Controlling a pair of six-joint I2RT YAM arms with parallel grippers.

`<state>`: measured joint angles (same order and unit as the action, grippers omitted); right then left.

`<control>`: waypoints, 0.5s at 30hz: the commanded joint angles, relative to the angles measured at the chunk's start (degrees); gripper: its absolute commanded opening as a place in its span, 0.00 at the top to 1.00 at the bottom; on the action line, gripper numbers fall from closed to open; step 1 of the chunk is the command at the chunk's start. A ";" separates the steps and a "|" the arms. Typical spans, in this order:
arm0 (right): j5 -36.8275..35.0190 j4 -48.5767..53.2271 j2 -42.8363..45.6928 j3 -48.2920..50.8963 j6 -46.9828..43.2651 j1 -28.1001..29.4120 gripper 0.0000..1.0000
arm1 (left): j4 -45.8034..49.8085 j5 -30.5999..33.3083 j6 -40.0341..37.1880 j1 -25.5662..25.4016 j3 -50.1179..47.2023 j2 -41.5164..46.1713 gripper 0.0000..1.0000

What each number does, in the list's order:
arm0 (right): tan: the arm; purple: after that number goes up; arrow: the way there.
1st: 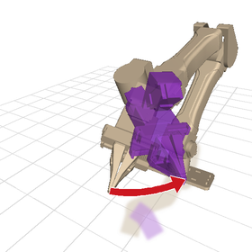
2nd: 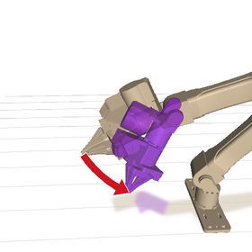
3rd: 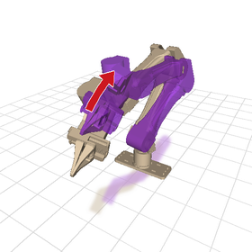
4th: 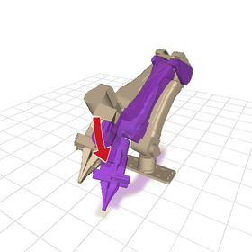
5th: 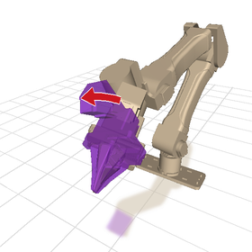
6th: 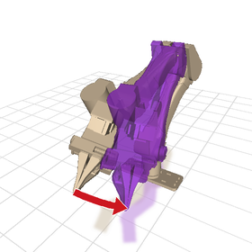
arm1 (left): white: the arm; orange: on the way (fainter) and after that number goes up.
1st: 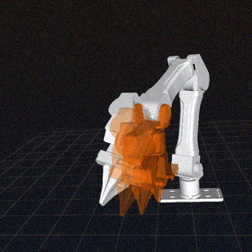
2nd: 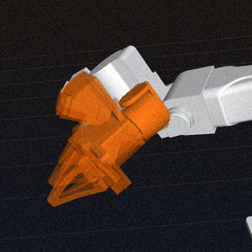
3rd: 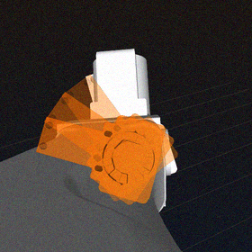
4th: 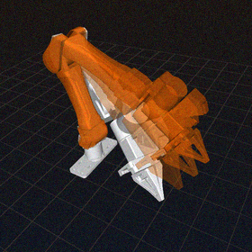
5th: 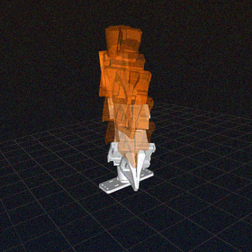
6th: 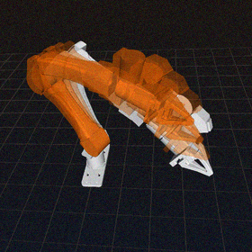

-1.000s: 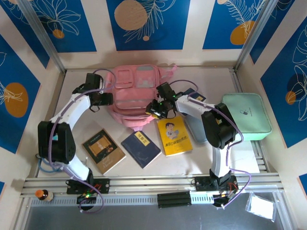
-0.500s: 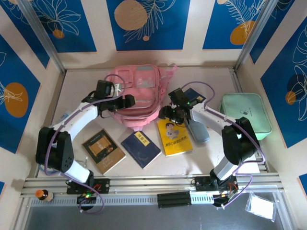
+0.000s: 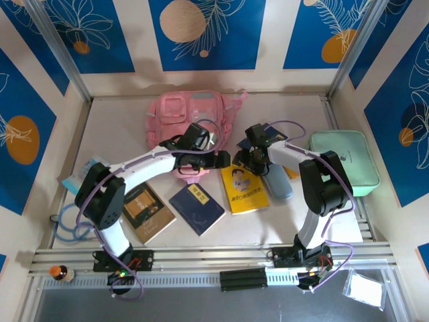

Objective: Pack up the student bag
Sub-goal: Move the book to the center of the table.

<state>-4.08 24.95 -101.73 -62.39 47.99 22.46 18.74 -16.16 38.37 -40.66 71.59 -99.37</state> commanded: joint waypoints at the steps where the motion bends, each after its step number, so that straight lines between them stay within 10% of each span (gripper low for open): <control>1: -6.49 4.01 -1.14 0.02 3.22 -0.88 0.40 | -0.39 3.68 3.14 -2.54 1.44 -2.42 0.16; 15: -8.06 2.97 5.89 2.35 2.54 -1.80 0.42 | -1.26 6.10 13.94 -5.42 3.79 -12.00 0.40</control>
<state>-11.18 26.37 -96.77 -61.39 50.43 20.99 19.09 -11.25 47.92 -45.50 75.37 -110.72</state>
